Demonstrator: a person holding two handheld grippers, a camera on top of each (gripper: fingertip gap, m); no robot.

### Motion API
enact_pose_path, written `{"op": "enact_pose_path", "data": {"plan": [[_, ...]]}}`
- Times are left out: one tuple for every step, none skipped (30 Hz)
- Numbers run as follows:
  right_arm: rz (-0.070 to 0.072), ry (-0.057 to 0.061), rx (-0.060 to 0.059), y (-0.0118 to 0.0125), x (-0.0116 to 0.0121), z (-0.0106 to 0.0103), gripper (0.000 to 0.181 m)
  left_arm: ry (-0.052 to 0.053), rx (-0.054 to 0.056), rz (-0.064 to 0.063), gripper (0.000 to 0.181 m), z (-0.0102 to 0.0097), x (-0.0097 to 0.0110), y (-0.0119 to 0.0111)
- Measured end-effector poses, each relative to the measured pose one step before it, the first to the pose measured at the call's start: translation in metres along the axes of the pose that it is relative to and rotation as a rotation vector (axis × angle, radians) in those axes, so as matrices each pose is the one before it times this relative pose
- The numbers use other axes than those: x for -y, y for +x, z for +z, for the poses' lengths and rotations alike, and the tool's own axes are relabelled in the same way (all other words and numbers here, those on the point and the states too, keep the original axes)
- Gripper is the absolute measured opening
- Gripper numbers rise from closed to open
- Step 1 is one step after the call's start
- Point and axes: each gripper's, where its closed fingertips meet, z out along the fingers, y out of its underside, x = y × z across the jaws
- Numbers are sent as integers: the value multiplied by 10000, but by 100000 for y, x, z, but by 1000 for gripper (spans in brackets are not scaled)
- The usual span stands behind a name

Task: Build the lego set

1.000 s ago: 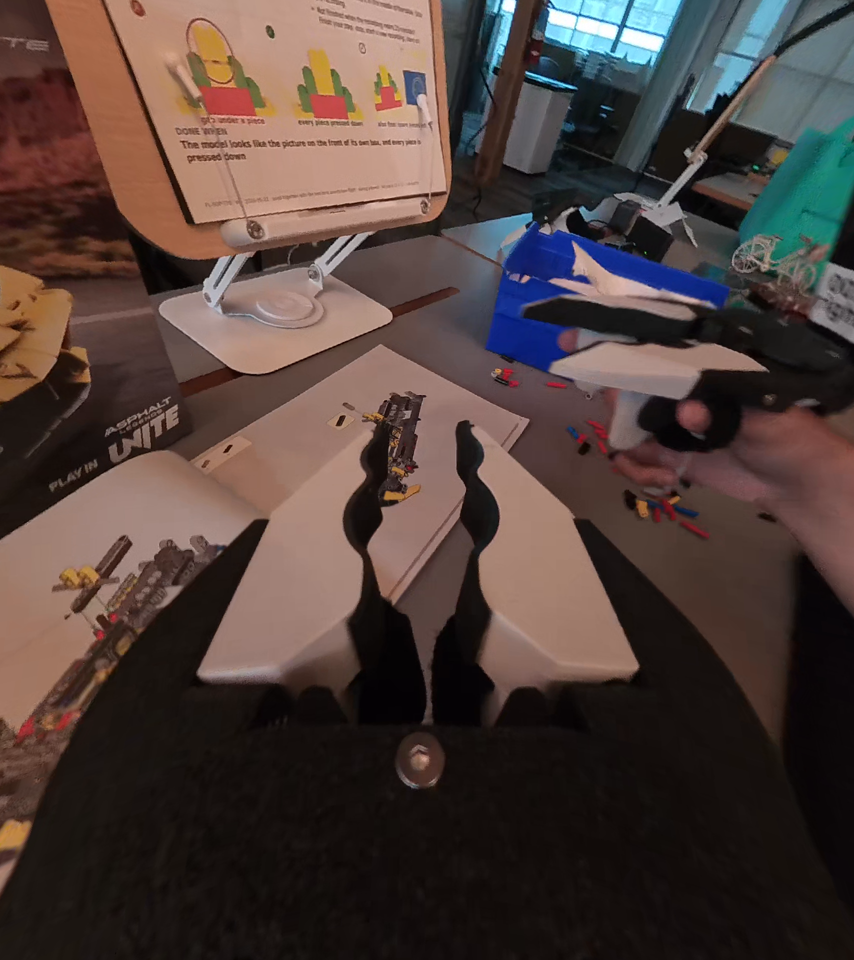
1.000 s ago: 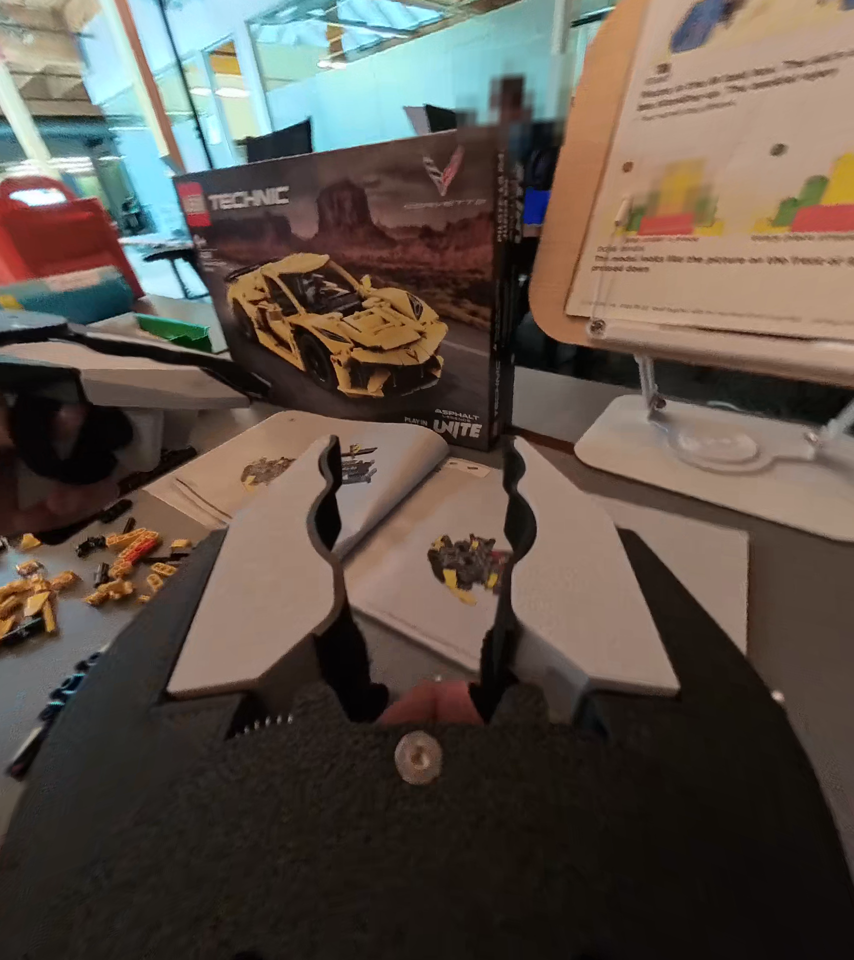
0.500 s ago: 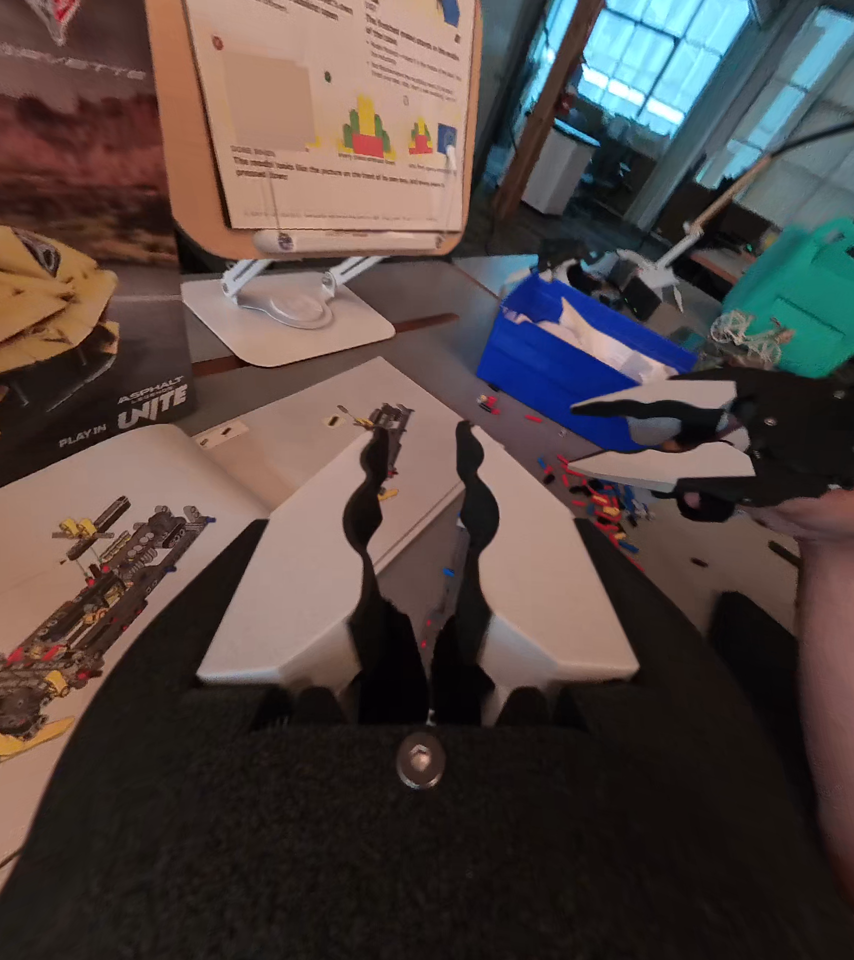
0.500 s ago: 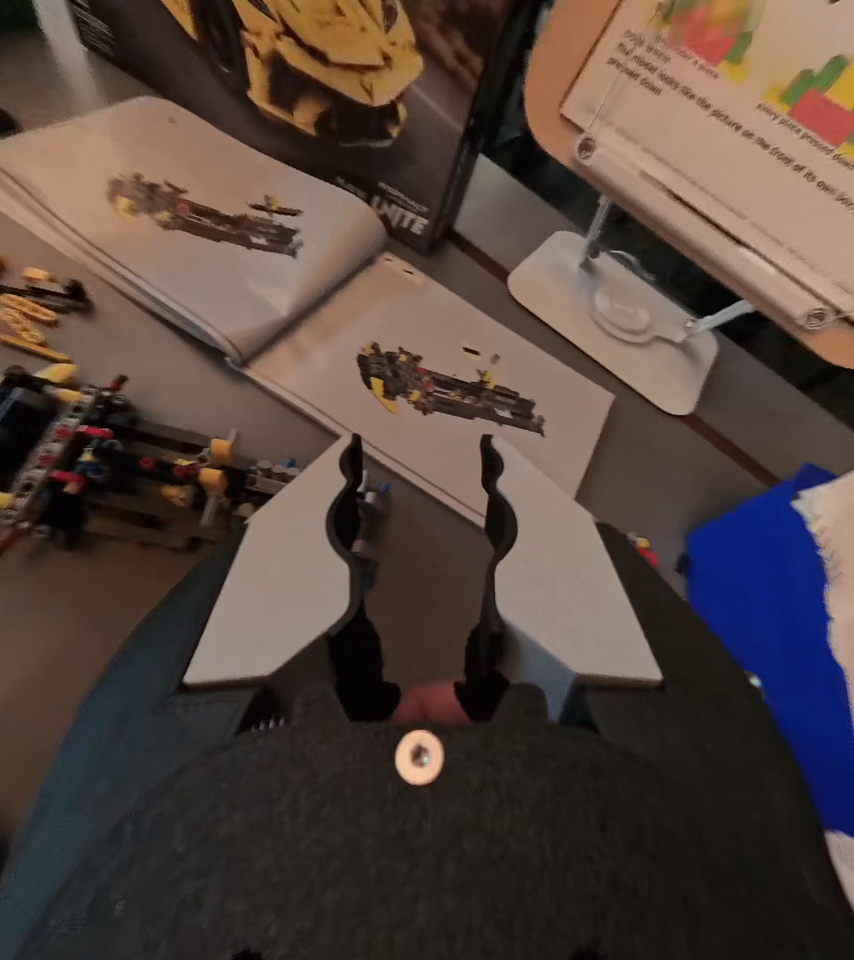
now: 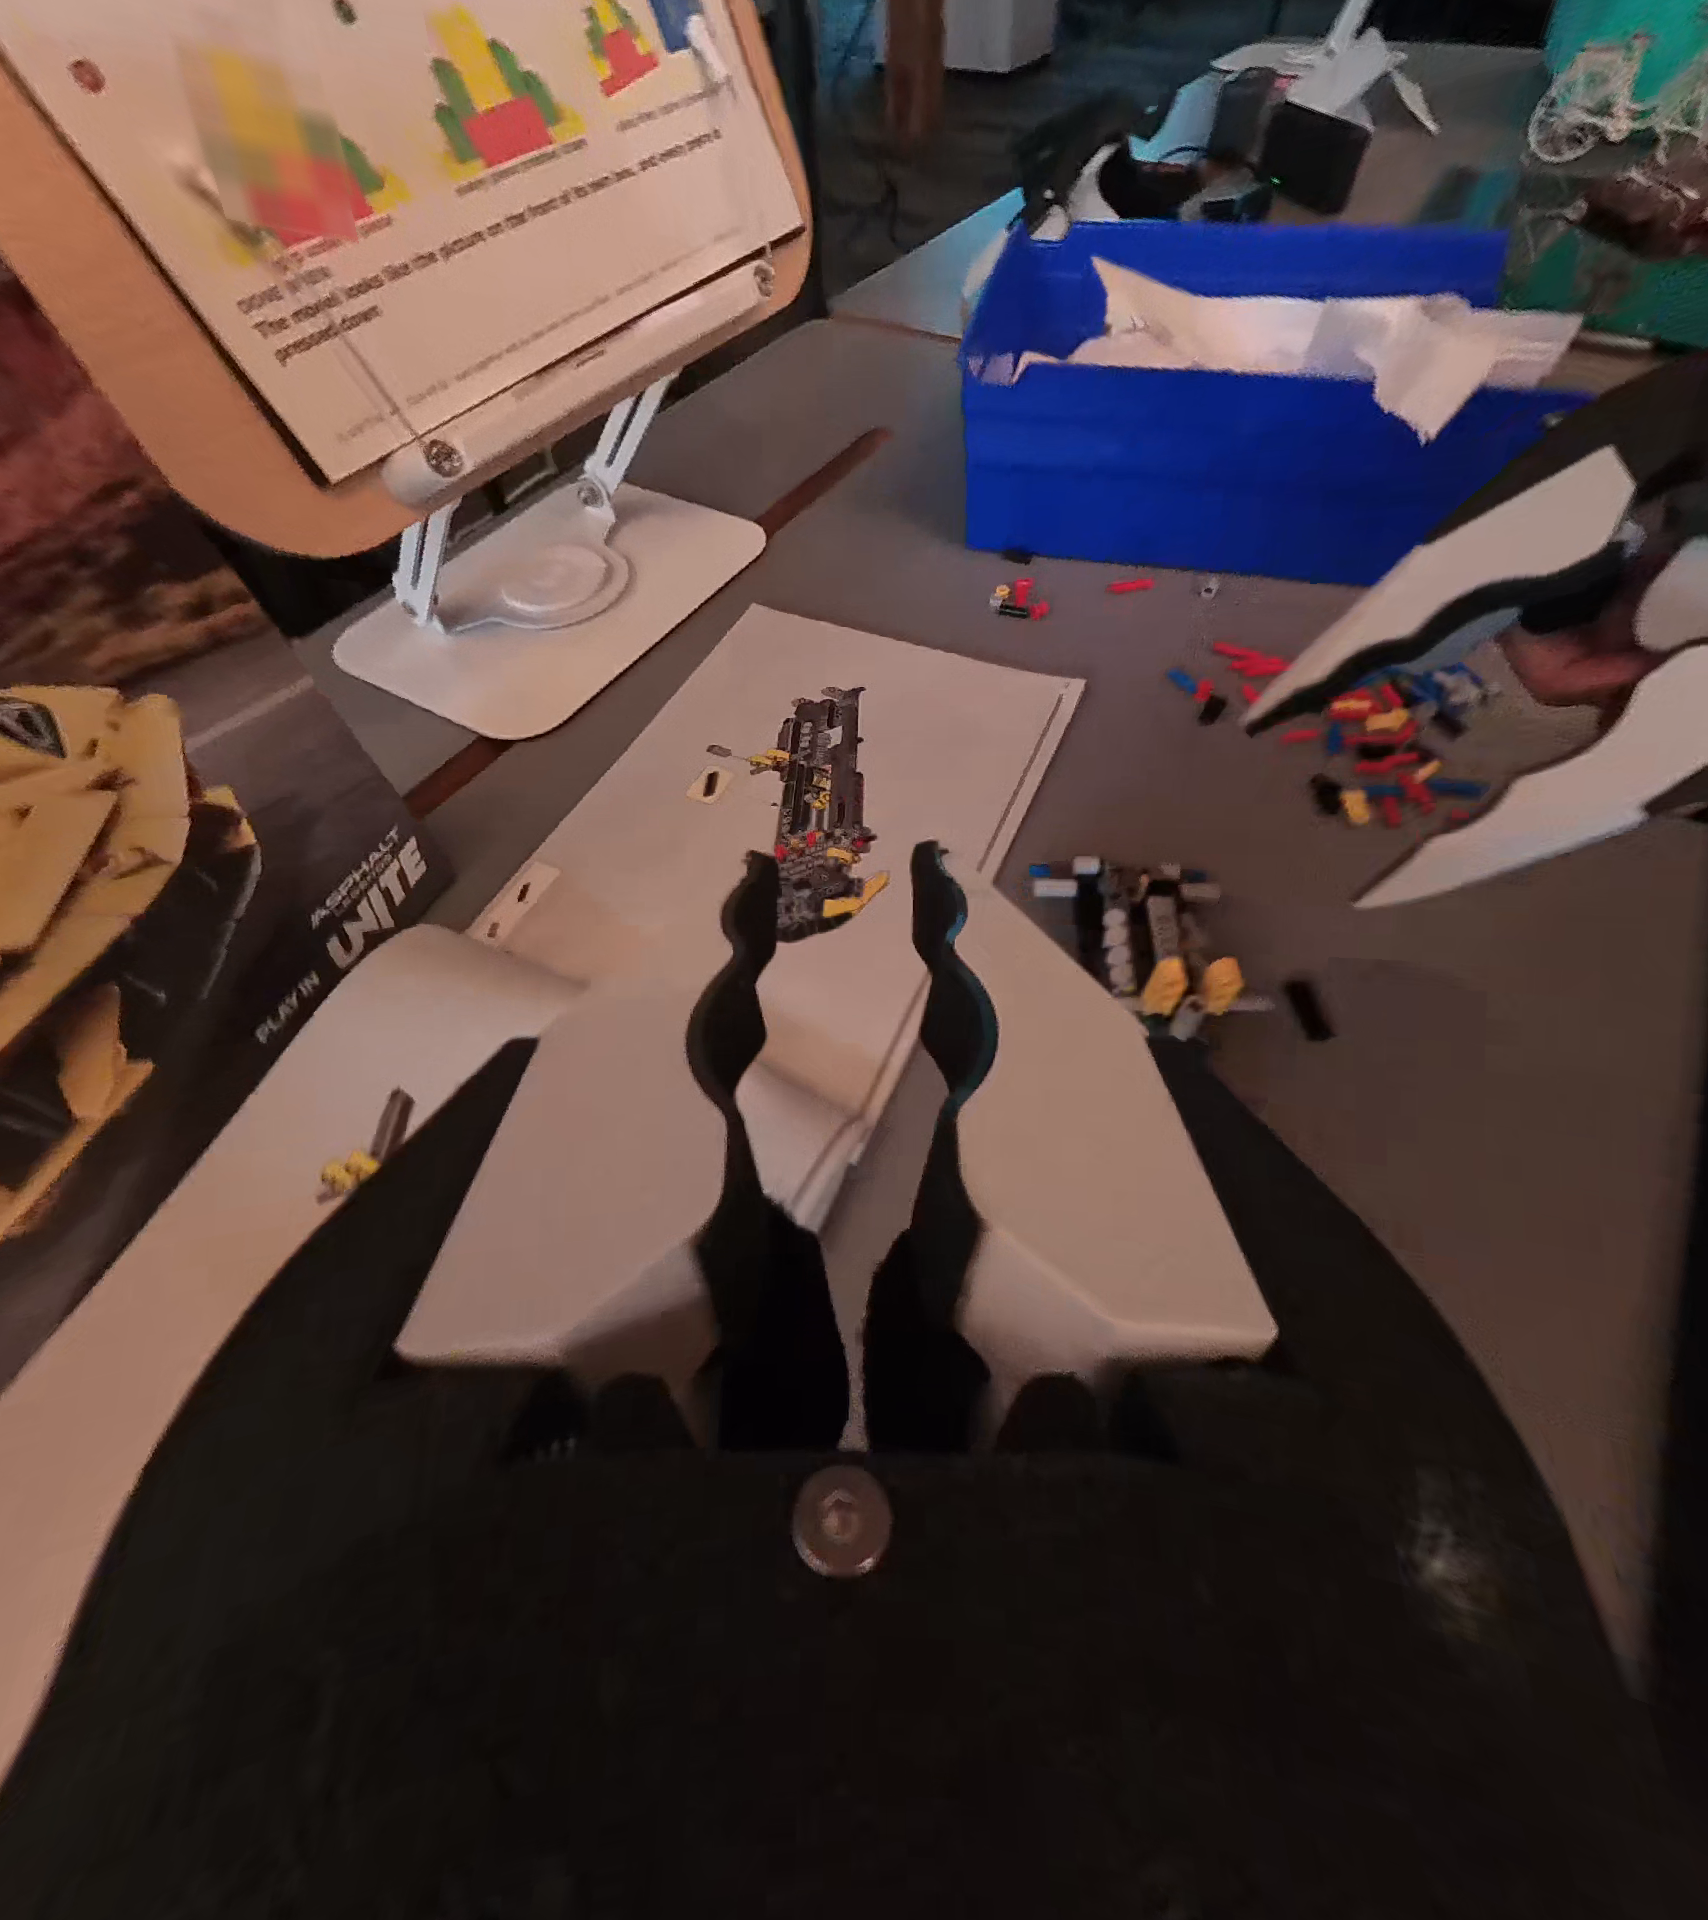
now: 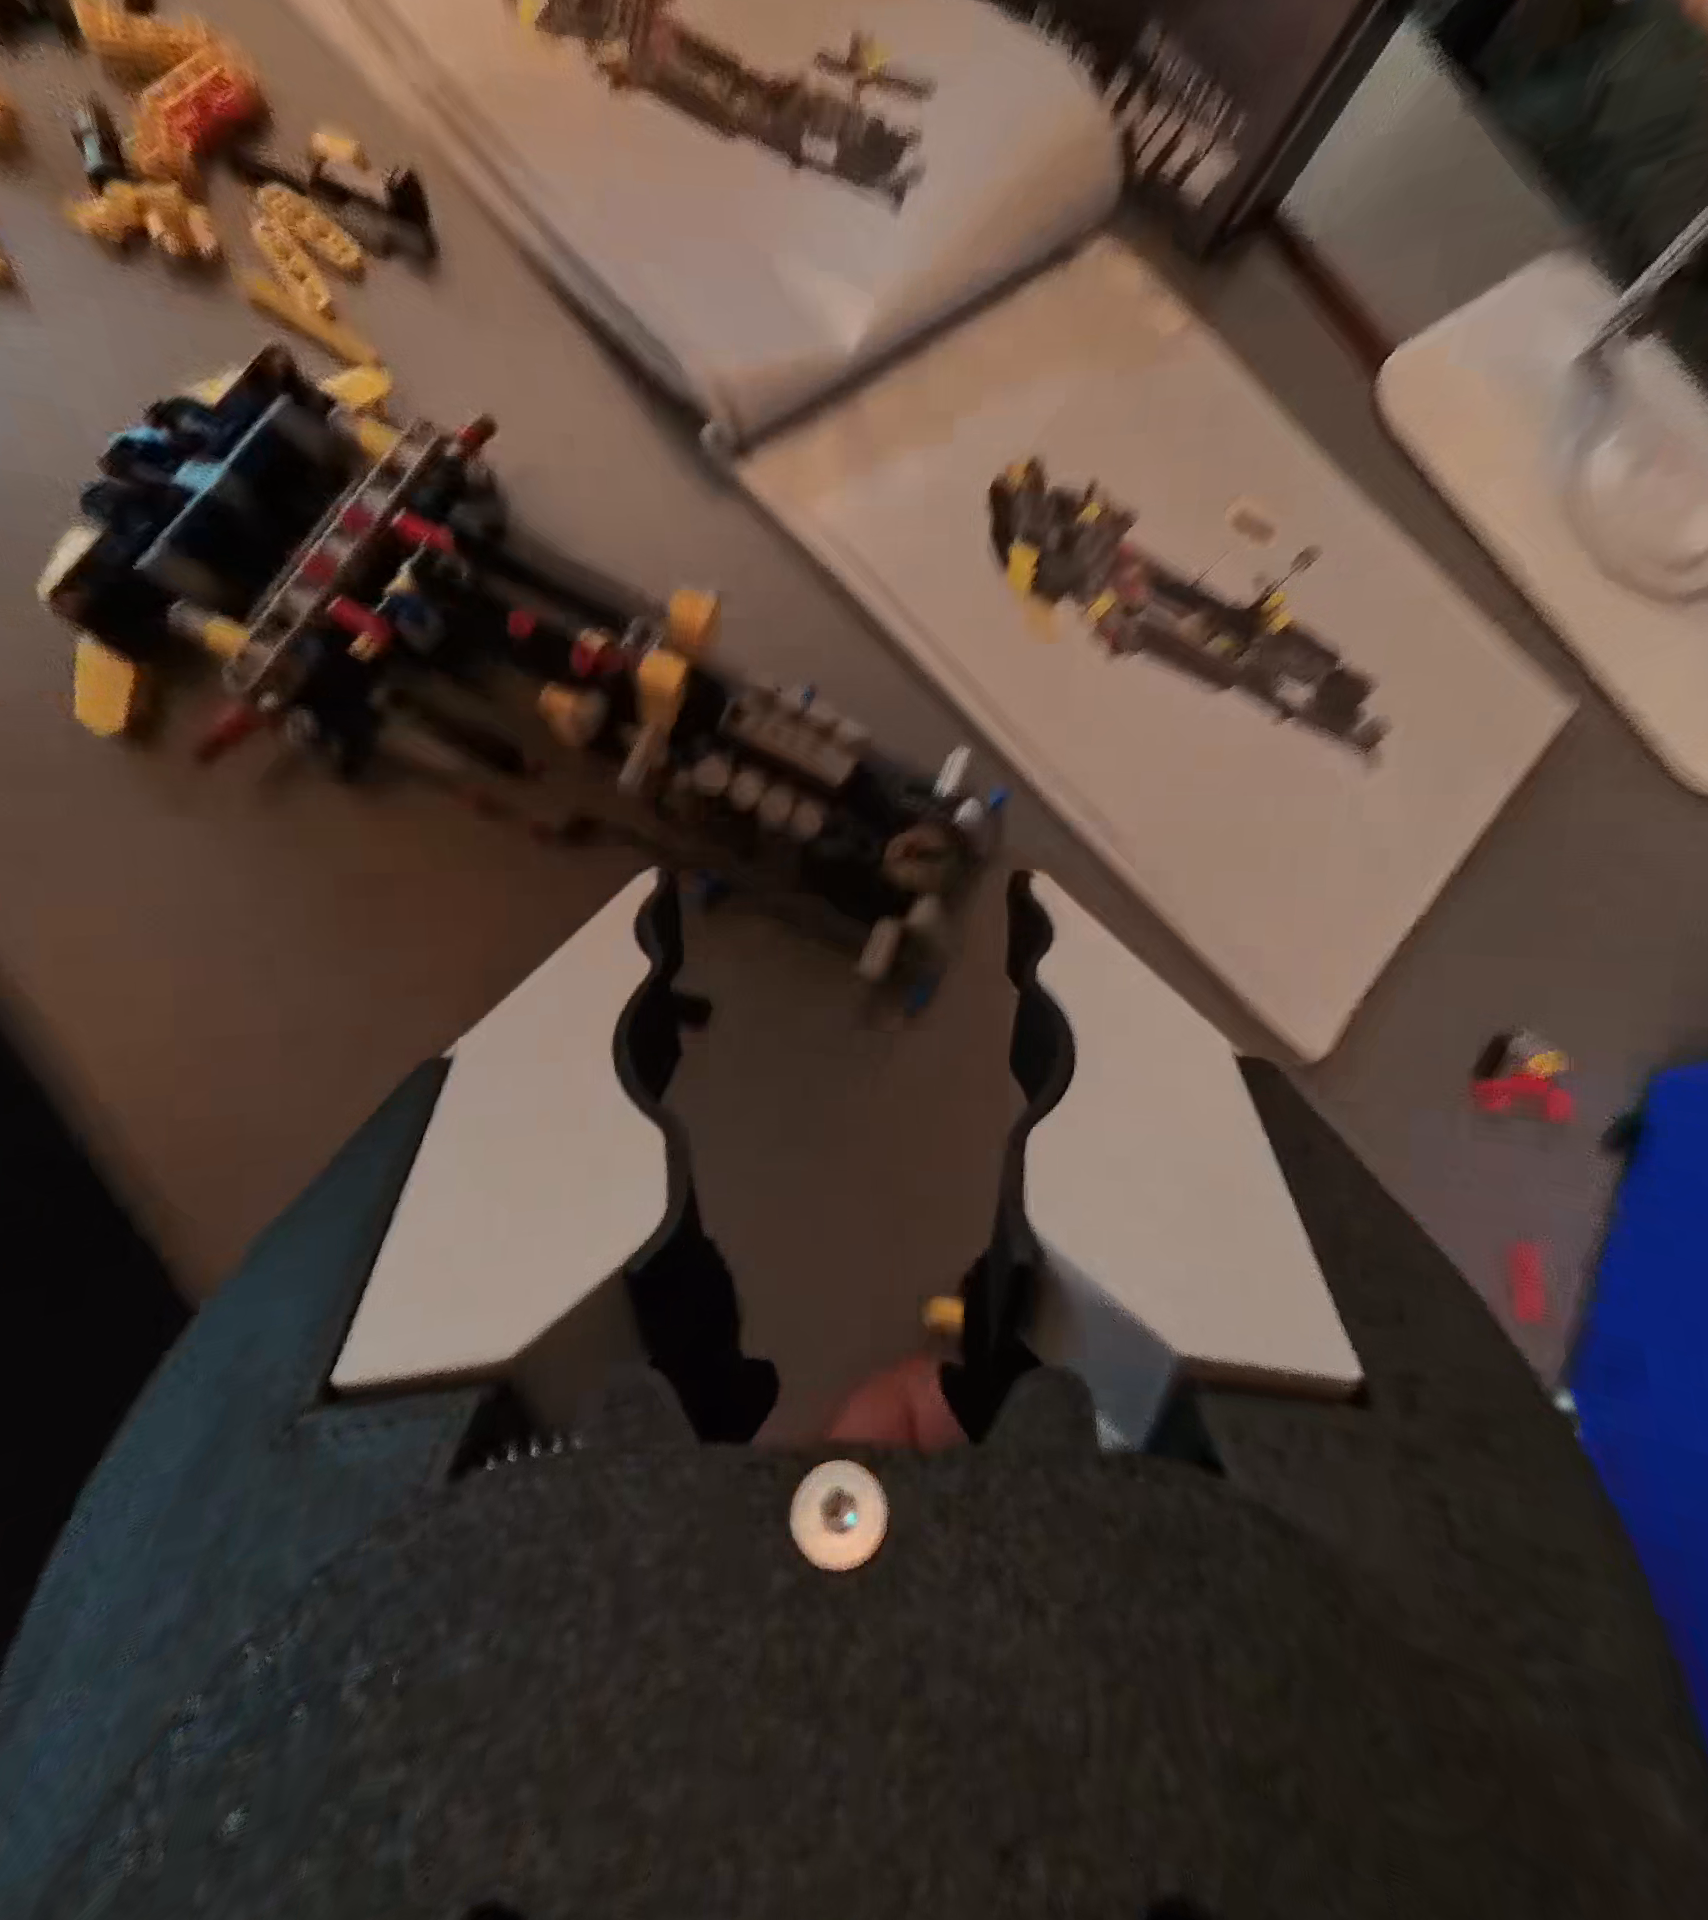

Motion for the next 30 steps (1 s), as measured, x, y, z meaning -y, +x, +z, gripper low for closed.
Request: {"op": "enact_pose_path", "data": {"plan": [[417,-29,399,-1051,-780,-34,62,101,-145,140,24,517,-464,-336],[493,174,300,-811,-370,-78,63,272,-148,-54,23,452,-231,-302],[509,336,174,-556,-129,-96,63,449,-195,-235,22,363,-6,-213],[405,361,139,-420,-185,-76,63,508,-259,-424,21,274,103,-88],[327,318,-146,111,-291,-77,63,390,-347,-462,19,178,87,88],[273,169,-362,518,-523,-63,63,205,-358,-312,19,112,146,205],[116,37,-354,526,-644,-72,64,104,-329,-37,19,40,272,279],[53,144,-282,341,-443,-117,66,91,-168,142,19,-15,407,87],[99,317,-39,-97,-96,-163,65,153,-77,102,17,5,518,-68],[129,421,125,-388,254,-139,62,254,-194,-89,17,37,601,85],[118,444,97,-312,451,-30,59,313,-322,-295,17,50,553,255],[102,428,-36,-77,627,123,58,350,-349,-393,17,18,361,290],[96,363,-135,111,628,255,58,274,-318,-354,17,-11,32,230],[131,174,-122,90,392,371,58,71,-188,-210,18,-33,-335,8],[98,-147,134,-316,-88,462,58,-48,59,-63,17,-64,-499,-359],[4,-445,329,-722,-542,510,63,2,198,-9,17,-129,-432,-551],[-149,-647,148,-578,-882,463,69,34,150,-32,16,-155,-356,-435],[-320,-747,-70,-325,-1153,368,75,-23,92,-94,16,-143,-353,-337],[-413,-684,-231,-125,-1156,289,76,-132,57,-108,16,-116,-404,-252],[-329,-573,-325,96,-1029,287,74,-246,65,-18,16,-107,-473,-189],[-257,-366,-227,64,-616,245,70,-219,146,107,16,-125,-360,-219],[-100,-43,-187,170,-82,78,66,-116,217,185,16,-152,-178,-240],[108,154,-93,287,217,-26,56,-81,193,203,16,-140,-95,-145],[312,182,86,215,279,20,48,-98,136,157,16,-106,-90,-74],[366,84,293,21,110,105,41,-129,69,109,16,-62,-137,26],[282,-125,370,-129,-222,233,39,-140,33,110,16,-27,-156,86],[125,-281,255,-73,-468,266,37,-116,32,132,16,9,-125,117],[20,-31,113,-15,-127,71,35,-118,38,137,16,33,-141,118],[-24,46,119,-136,-15,-50,32,-140,17,127,16,76,-155,153],[-8,4,-34,72,-24,14,31,-154,5,94,16,92,-169,166]]}}
